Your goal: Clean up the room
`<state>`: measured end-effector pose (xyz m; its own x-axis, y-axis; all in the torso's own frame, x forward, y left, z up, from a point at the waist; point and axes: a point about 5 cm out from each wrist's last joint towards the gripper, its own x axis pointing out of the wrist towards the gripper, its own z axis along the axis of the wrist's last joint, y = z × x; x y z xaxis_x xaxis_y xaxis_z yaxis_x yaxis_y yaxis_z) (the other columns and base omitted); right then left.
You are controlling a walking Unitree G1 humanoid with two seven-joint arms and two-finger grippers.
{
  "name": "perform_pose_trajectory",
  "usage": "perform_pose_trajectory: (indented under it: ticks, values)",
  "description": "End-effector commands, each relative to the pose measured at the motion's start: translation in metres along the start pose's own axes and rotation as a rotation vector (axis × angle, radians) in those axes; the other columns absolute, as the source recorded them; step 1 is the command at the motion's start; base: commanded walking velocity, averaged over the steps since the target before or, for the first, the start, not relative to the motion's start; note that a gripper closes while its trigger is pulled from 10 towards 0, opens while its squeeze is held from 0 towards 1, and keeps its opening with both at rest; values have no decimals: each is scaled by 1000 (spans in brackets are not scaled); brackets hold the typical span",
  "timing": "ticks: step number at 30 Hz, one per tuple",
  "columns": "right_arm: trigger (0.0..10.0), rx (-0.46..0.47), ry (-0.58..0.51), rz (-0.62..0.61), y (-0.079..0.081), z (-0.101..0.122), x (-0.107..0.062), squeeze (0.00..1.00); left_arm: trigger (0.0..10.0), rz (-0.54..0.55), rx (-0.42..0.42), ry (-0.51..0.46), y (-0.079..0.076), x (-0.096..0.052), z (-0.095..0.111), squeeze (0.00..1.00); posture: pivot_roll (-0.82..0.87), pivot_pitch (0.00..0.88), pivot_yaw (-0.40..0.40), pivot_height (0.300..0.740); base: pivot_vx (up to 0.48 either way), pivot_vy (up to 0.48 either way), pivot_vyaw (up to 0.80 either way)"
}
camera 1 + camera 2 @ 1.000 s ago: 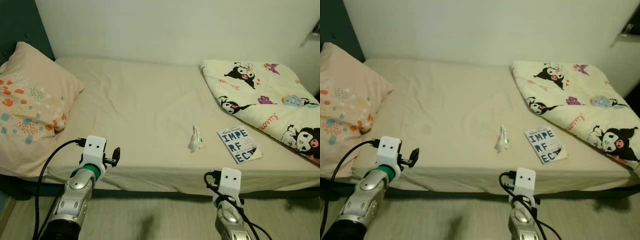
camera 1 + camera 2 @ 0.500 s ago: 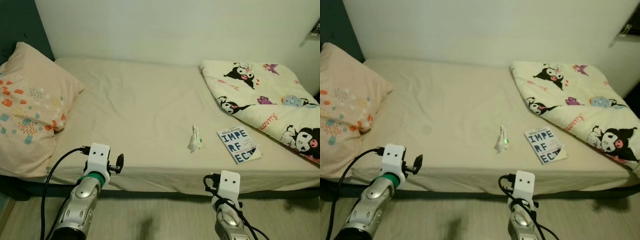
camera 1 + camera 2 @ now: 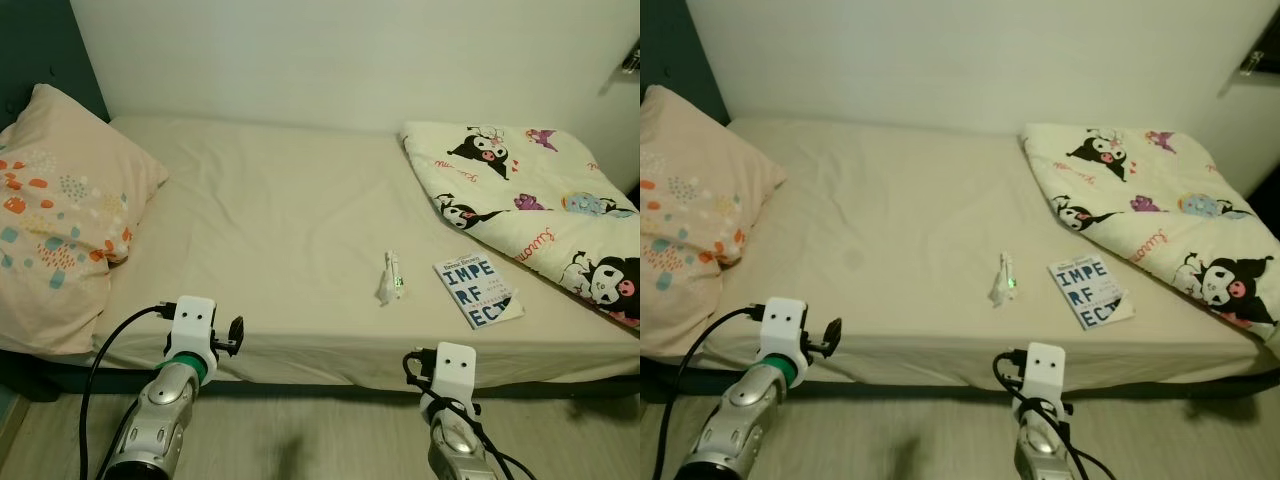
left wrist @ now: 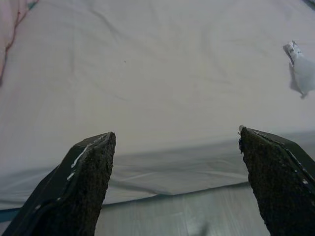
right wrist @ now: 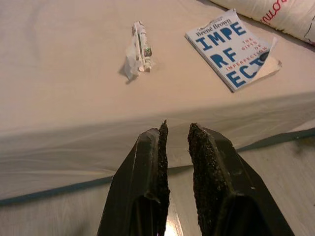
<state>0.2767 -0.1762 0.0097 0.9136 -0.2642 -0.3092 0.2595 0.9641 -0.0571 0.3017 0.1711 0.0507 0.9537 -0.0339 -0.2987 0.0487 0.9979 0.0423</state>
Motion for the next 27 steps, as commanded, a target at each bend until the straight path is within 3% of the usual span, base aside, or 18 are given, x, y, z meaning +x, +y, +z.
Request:
perform_pose_trajectory:
  ticks: [1,15,27]
  values:
    - [10000,3,10,10,2,-2,0,0,10000,-7,7,15,-1,1,-3,0,126,0,-20,740,0,0,0]
    - [10000,-14,45,128,18,2,6,0,10000,-8,15,-23,-3,4,3,0,136,0,-27,740,0,0,0]
    - [10000,-19,35,106,16,3,7,0,10000,-6,29,-49,-3,5,6,0,139,0,-18,740,0,0,0]
